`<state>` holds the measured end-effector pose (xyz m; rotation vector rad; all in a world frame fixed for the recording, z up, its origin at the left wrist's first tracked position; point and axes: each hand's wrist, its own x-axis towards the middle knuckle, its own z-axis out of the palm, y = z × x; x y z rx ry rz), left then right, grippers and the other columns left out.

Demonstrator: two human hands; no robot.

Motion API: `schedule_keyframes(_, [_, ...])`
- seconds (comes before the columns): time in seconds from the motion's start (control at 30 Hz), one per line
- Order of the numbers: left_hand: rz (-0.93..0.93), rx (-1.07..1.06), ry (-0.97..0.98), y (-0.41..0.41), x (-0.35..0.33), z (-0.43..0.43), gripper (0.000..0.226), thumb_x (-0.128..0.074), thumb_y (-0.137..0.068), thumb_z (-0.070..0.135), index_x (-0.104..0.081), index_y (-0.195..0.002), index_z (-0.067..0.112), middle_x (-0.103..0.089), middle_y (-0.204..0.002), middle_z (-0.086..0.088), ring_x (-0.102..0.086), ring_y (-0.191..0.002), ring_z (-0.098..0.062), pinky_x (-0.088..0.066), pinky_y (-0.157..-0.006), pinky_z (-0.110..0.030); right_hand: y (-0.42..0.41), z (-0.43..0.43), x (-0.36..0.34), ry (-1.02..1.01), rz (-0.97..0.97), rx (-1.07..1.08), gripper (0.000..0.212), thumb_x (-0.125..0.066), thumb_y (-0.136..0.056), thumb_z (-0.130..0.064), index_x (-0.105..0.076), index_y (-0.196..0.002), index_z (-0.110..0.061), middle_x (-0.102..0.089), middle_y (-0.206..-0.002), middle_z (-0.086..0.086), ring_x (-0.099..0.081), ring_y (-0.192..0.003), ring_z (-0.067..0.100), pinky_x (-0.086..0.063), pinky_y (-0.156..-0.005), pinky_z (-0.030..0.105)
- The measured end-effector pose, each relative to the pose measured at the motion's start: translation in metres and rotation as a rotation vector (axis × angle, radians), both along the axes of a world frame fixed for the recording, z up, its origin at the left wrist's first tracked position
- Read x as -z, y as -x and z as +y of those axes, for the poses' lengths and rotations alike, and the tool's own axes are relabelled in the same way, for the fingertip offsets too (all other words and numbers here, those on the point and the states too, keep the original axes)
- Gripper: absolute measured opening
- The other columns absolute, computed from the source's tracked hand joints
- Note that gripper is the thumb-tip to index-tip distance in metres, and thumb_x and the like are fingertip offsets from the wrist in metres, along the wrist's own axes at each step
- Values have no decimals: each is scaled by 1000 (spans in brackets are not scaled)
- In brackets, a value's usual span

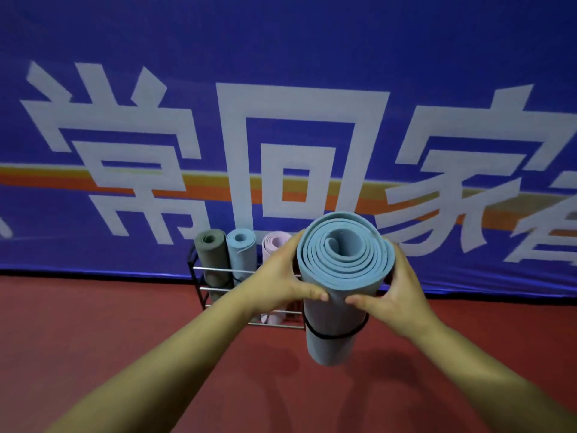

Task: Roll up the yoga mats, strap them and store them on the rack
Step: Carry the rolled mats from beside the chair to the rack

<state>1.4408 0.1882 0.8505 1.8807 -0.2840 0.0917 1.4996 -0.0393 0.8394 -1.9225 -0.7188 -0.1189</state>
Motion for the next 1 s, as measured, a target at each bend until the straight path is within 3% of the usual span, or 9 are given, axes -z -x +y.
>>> schedule_keyframes(0.07, [-9, 14, -15, -35, -13, 21, 97, -88, -67, 13, -35, -147, 25, -51, -142, 14, -44, -135, -2, -36, -111, -21, -32, 20, -7, -12, -15, 24, 99, -88, -44, -52, -36, -129, -49, -52, -131, -5, -51, -126, 10, -46, -104, 44])
schedule_keyframes(0.17, [-18, 51, -22, -86, -28, 50, 96, -84, -68, 12, -34, -149, 22, -52, -142, 14, -45, -135, -3, -37, -108, -18, -78, 50, -17, -37, -47, 71, 97, -86, -44, -56, -36, -126, -50, -50, -130, -8, -50, -125, 6, -46, -104, 41])
schedule_keyframes(0.27, [-45, 50, -32, -136, -38, 77, 92, -81, -67, 10, -36, -147, 19, -55, -136, 17, -48, -131, 0, -38, -101, -11, -128, 78, -27, -60, -76, 91, 101, -85, -43, -58, -42, -132, -34, -49, -129, -10, -49, -123, 5, -48, -102, 41])
schedule_keyframes(0.37, [-16, 14, -10, -179, -44, 102, 87, -81, -67, 7, -40, -141, 24, -58, -132, 18, -52, -126, 0, -41, -98, -11, -174, 106, -40, -27, -97, 73, 101, -83, -43, -59, -42, -131, -32, -47, -126, -14, -48, -120, -1, -47, -101, 37])
schedule_keyframes(0.5, [-7, -45, 9, -222, -48, 137, 91, -87, -61, 36, -42, -140, 33, -60, -134, 16, -52, -128, -3, -43, -98, -14, -223, 142, -49, -28, -114, 48, 99, -82, -43, -61, -39, -129, -38, -42, -122, -23, -45, -117, -9, -44, -97, 27])
schedule_keyframes(0.63, [0, -66, 32, -258, -52, 172, 99, -88, -62, 44, -40, -146, 23, -57, -140, 4, -51, -133, -15, -44, -106, -26, -265, 179, -56, -21, -117, 28, 98, -82, -45, -60, -40, -130, -34, -43, -124, -17, -46, -120, 1, -45, -100, 33])
schedule_keyframes(0.7, [3, -66, 19, -274, -49, 194, 99, -88, -64, 38, -39, -148, 19, -57, -140, 1, -51, -133, -17, -43, -107, -28, -283, 201, -55, 1, -134, 2, 99, -81, -47, -59, -41, -133, -29, -43, -124, -14, -46, -121, 3, -44, -101, 32])
schedule_keyframes(0.87, [8, -56, 5, -303, -41, 249, 89, -81, -67, 4, -40, -146, 15, -60, -137, 4, -53, -129, -12, -45, -102, -21, -313, 256, -42, -7, -85, -32, 96, -82, -50, -57, -38, -132, -35, -43, -127, -14, -44, -121, -4, -38, -96, 14])
schedule_keyframes(1.0, [9, -35, -18, -324, -39, 286, 95, -90, -63, 24, -42, -145, 18, -61, -135, 7, -54, -129, -11, -45, -105, -25, -328, 289, -30, -74, -43, -24, 96, -84, -53, -54, -37, -133, -33, -47, -130, -5, -49, -124, 7, -46, -101, 33])
